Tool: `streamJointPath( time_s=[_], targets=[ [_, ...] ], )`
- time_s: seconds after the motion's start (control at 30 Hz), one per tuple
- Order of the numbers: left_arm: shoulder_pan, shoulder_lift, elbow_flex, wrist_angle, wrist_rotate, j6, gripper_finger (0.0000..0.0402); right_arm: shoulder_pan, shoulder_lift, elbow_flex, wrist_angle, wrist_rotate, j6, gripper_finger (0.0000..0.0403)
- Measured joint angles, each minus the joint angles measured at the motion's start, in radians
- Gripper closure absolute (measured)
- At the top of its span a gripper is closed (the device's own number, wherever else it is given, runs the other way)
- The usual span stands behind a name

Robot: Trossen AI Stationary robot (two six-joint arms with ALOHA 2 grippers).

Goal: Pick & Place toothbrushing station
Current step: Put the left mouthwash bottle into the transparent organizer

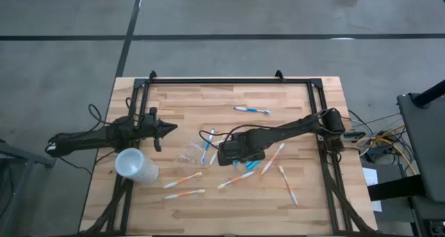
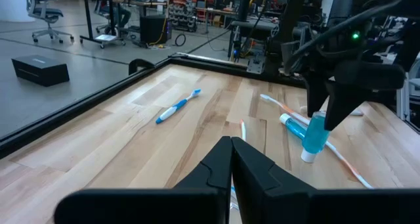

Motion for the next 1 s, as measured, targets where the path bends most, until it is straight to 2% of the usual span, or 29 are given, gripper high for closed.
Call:
streamJointPath(
  time_s=[0.37,1.0],
  targets=[
    [0.0,0.0,0.0,0.0,0.0,0.0,0.0388,0.0,0.016,0.0,0.01,0.001,-0.006,0.0123],
    [0.0,0.0,0.0,0.0,0.0,0.0,0.0388,0.0,0.018,0.0,0.008,0.003,-0.012,0.0215]
  ],
)
